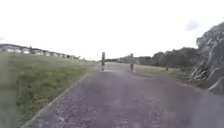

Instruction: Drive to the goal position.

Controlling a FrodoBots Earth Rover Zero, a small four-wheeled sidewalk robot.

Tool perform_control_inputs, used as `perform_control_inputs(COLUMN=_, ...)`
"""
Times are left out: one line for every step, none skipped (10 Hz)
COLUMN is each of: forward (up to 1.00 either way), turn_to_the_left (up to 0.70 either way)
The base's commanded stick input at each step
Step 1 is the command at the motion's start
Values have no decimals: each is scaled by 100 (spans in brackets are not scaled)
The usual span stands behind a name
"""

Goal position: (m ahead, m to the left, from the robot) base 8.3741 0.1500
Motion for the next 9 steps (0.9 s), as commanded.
perform_control_inputs(forward=70, turn_to_the_left=0)
perform_control_inputs(forward=70, turn_to_the_left=0)
perform_control_inputs(forward=70, turn_to_the_left=0)
perform_control_inputs(forward=70, turn_to_the_left=0)
perform_control_inputs(forward=70, turn_to_the_left=0)
perform_control_inputs(forward=70, turn_to_the_left=0)
perform_control_inputs(forward=70, turn_to_the_left=0)
perform_control_inputs(forward=70, turn_to_the_left=0)
perform_control_inputs(forward=70, turn_to_the_left=0)
